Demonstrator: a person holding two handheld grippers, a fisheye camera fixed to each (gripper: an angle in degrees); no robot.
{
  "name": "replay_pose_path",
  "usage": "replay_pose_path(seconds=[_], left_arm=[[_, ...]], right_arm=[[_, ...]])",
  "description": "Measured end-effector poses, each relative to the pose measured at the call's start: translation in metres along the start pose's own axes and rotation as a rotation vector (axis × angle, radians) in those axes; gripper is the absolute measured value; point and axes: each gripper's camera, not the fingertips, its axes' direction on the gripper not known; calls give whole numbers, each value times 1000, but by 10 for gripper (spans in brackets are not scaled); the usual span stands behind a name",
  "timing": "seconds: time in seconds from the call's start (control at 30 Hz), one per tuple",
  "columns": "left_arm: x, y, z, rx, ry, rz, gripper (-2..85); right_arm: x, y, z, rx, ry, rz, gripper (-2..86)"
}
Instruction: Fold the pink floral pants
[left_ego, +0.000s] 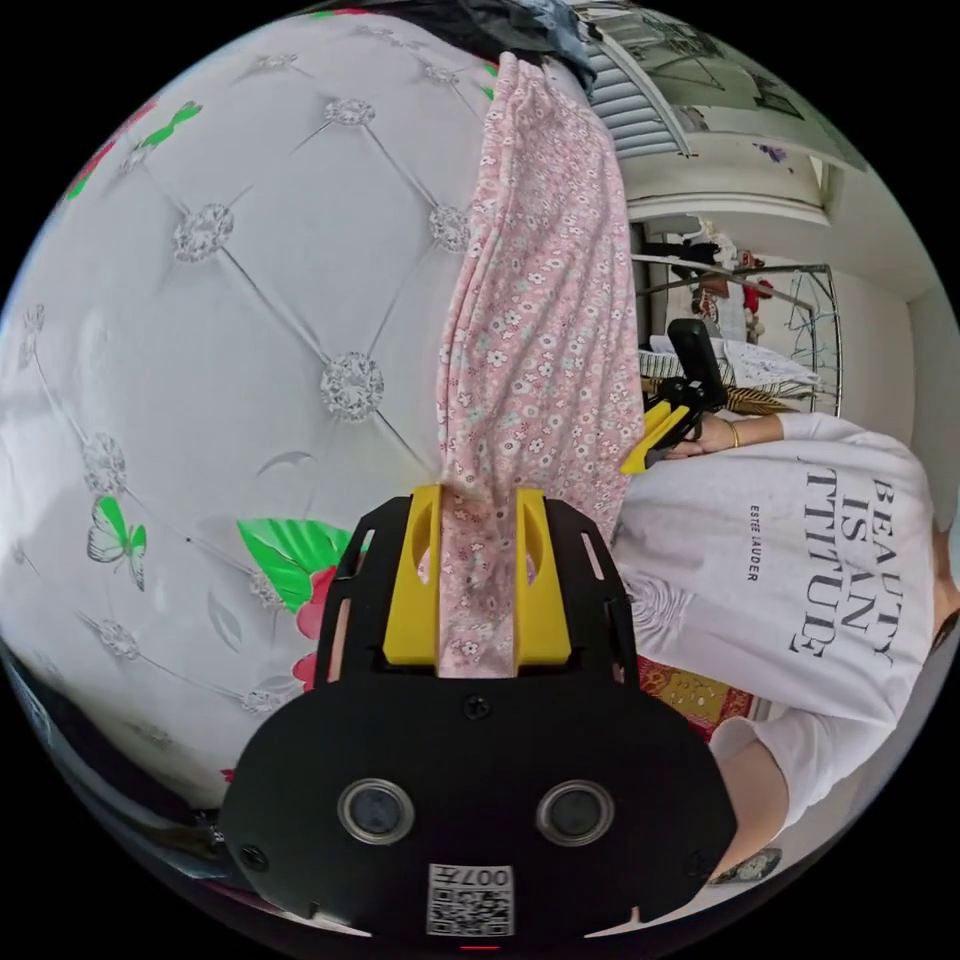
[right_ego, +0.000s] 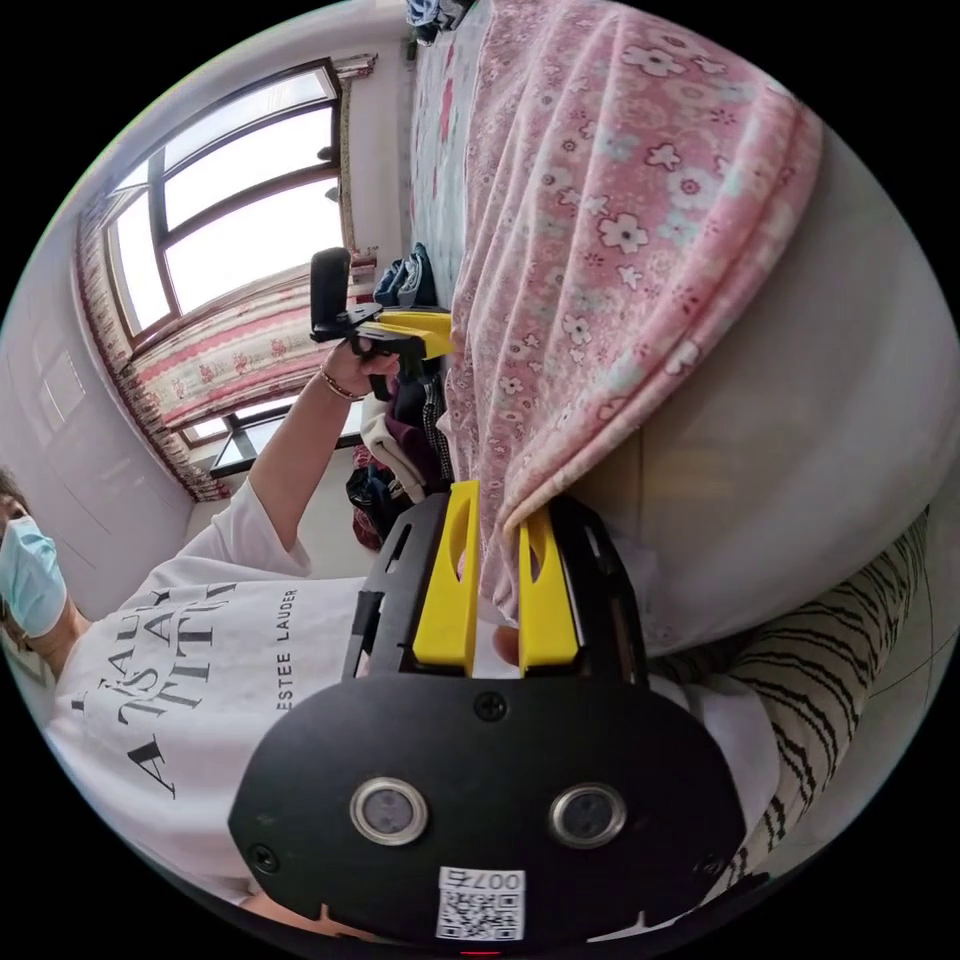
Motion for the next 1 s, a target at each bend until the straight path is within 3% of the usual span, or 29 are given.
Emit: replay_pose_path(seconds=[0.13, 0.57, 0.7, 0.77, 0.87, 1.0], left_arm=[[2, -3, -11, 17, -149, 37, 124], [1, -22, -8, -54, -199, 110, 125], [1, -20, -8, -29, -181, 109, 121], [-1, -23, -2, -2, -10, 123, 107], [-2, -28, 9, 2, -66, 119, 62], [-13, -27, 12, 17, 36, 75, 36]], right_arm=[[2, 1, -2, 1, 0, 2, 1], [17, 10, 12, 6, -38, 22, 1], [22, 21, 21, 1, -31, 24, 2], [26, 30, 23, -1, -25, 32, 0], [32, 46, 29, 0, -20, 36, -3], [42, 69, 40, -3, -7, 39, -5]])
